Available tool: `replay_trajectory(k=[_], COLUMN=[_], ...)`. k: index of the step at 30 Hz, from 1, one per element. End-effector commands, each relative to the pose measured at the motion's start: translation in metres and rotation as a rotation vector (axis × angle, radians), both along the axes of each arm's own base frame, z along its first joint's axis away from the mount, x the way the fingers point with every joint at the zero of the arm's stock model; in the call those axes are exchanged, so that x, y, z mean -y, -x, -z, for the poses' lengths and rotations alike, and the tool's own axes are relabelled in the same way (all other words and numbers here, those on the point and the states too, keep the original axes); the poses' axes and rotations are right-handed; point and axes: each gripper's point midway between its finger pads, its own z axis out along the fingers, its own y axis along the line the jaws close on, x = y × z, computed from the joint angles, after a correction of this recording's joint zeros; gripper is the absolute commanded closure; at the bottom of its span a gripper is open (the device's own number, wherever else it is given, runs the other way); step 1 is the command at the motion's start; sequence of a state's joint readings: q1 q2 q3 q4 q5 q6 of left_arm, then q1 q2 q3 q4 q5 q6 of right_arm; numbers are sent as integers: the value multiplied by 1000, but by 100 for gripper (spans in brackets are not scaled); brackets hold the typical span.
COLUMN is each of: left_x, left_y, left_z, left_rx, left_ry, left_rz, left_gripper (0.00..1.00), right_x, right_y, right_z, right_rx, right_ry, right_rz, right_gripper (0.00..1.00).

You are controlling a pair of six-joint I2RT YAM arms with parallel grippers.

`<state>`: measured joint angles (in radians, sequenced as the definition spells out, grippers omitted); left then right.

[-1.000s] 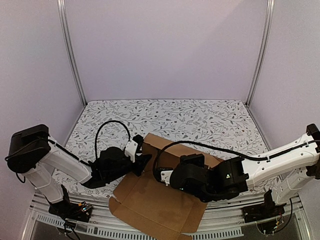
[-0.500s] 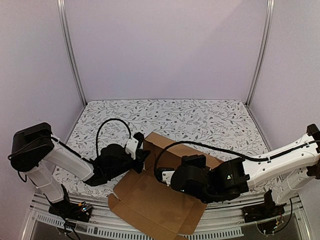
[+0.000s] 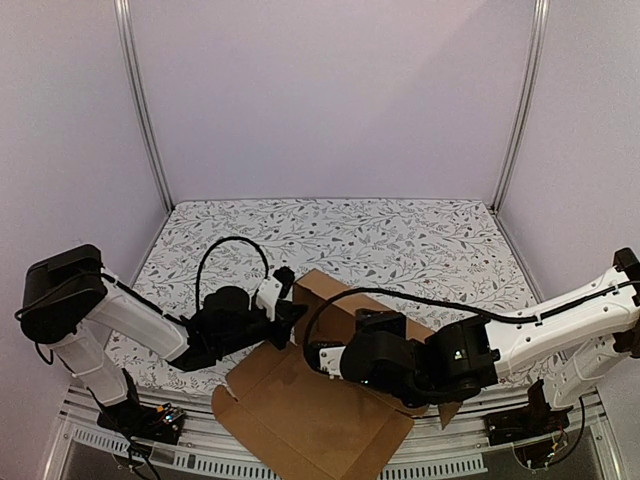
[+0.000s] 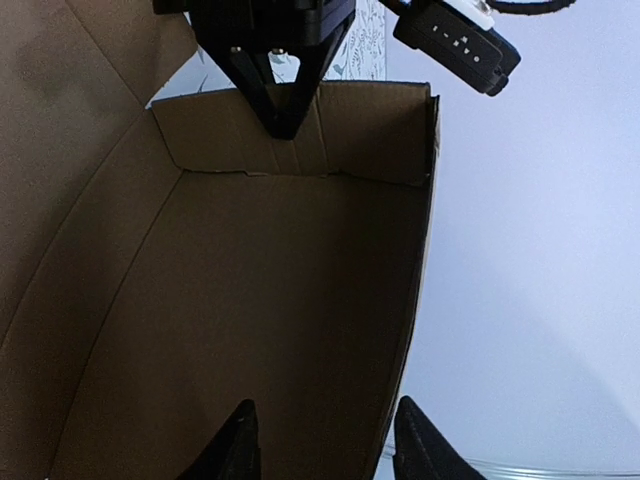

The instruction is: Fold the paper box

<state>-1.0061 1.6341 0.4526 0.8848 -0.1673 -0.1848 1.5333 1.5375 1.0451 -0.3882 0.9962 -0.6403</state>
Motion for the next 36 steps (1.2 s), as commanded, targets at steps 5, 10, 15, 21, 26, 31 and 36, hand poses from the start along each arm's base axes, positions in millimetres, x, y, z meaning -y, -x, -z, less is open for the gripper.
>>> replay_trajectory(k=[5, 10, 15, 21, 26, 31, 36], left_x=[9, 12, 21, 24, 29, 32, 34], left_y=[5, 4, 1, -5, -11, -10, -10], left_z=[-9, -10, -11, -18, -9, -5, 1], left_rx=[17, 35, 42, 29, 24, 55, 39], left_ry=[2, -2, 11, 64, 56, 94, 78], left_rz=[36, 48, 85, 138, 156, 177, 185], left_gripper=[100, 100, 100, 100, 100, 100, 100], right_x=[-27, -31, -30, -36, -38, -48, -57], right_y=[27, 39, 11, -26, -64, -90, -107], right_z=[-62, -102, -123, -125, -115, -97, -76], right_rx=[-184, -282, -334, -472, -617, -673, -727], right_ry=[-278, -444, -549, -691, -861, -938, -999], right_rz=[-155, -226, -143, -39, 73, 143, 204], right_gripper=[42, 35, 52, 82, 100, 100, 100])
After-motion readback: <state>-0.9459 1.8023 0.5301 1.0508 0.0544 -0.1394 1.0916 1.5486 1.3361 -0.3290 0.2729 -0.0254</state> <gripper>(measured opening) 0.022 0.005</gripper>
